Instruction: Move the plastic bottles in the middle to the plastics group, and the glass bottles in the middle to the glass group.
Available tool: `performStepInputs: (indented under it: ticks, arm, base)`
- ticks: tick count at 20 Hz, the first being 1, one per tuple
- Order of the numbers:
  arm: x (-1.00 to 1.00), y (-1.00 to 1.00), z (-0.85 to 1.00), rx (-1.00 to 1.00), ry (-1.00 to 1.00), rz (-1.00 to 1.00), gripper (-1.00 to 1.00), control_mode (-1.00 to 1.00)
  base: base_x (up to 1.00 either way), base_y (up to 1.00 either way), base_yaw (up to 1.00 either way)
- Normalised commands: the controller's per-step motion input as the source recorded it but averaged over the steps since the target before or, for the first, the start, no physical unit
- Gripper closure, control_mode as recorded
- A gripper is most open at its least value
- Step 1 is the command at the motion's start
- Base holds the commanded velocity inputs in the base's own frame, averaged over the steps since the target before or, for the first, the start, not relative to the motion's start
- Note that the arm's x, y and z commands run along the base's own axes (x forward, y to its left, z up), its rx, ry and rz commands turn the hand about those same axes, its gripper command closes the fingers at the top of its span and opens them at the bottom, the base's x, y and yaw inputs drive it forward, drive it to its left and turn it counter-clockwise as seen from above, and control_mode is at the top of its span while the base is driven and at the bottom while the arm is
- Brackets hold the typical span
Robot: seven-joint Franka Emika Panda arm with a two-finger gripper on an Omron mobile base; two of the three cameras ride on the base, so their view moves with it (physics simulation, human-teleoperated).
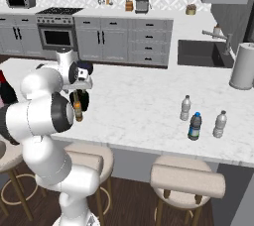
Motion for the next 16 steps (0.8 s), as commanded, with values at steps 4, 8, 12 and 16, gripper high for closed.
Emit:
performStepInputs:
  ticks: [4, 8, 12, 16]
  arm:
    - [0.14, 0.12, 0.0, 0.0, 0.0, 0.0, -1.0, -1.0]
    - [0.09, 0.13, 0.0, 0.0, 0.0, 0.0, -1.0, -1.0]
    - [0.07, 0.0, -0.05, 0.0, 0.0, 0.0, -1.0, -1.0]
    - [0.01, 0.0, -0.14, 0.0, 0.0, 0.0, -1.0, -1.0]
  base:
    - [0.0, 0.0, 0.0]
    - [0.0, 0.0, 0.0]
    - [0.0, 0.0, 0.0]
    - [0.0, 0.0, 0.0]
